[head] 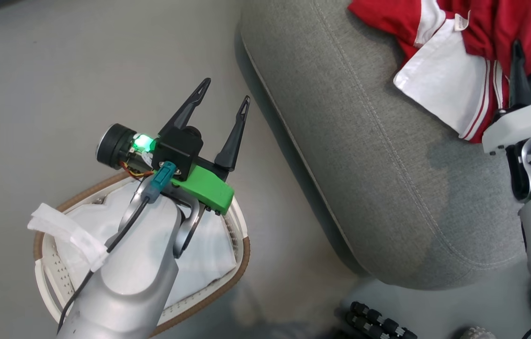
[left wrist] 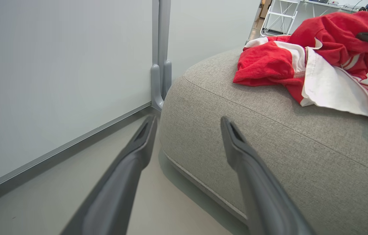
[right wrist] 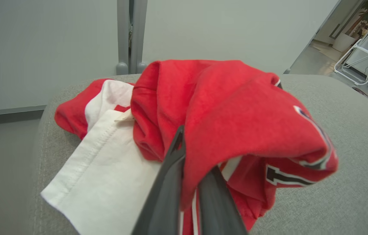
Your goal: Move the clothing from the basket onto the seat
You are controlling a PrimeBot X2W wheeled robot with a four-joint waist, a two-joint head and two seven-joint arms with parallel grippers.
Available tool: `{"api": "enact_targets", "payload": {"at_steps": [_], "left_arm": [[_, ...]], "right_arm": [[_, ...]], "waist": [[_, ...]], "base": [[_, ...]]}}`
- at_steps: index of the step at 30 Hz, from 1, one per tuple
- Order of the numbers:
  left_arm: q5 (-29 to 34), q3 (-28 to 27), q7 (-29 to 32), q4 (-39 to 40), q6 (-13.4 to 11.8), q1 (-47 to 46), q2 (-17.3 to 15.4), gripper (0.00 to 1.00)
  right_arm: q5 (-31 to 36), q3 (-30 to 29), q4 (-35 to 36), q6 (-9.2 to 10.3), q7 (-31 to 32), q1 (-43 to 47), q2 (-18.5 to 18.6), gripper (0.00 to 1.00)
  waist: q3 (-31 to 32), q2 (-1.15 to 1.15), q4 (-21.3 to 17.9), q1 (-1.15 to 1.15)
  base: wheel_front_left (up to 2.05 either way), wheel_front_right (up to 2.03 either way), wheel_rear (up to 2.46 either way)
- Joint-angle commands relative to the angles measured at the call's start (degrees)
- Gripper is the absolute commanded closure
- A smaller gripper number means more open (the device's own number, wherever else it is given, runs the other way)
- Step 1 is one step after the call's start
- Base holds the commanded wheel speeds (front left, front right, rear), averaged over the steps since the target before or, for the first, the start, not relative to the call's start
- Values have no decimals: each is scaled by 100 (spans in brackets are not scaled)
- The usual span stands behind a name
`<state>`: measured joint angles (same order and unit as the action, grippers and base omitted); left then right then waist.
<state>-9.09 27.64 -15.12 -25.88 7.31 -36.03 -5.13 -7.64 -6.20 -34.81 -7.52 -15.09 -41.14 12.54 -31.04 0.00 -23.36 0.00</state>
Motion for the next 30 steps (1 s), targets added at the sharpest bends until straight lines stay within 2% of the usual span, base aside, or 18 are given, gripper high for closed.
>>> {"api": "enact_targets", "payload": {"at_steps": [1,12,19,21,30], "left_arm": [[-26,5,-3,4,24,40,1,0],[-294,-42,-3,54,-1,577,150,0],[-378,-222,-3,178,-137,955,196,0],[-391,-405,-3,246,-212,1077,201,0],[-219,-1053,-3,340,-434,1471,207,0]], "right_arm": [[31,-16,76,6,-10,188,-21,0],[-33,-2,923,6,-10,1095,-122,0],[-215,103,1415,6,-10,1516,-252,0],[-245,235,1543,6,-10,1618,-365,0],[-262,783,1565,6,-10,1705,-498,0]], "waist": [[140,0,-26,0],[1029,0,-17,0],[1468,0,343,0],[1574,0,555,0],[1773,0,1212,0]], "base": [[0,0,0],[0,0,0],[0,0,0],[0,0,0],[0,0,0]]}}
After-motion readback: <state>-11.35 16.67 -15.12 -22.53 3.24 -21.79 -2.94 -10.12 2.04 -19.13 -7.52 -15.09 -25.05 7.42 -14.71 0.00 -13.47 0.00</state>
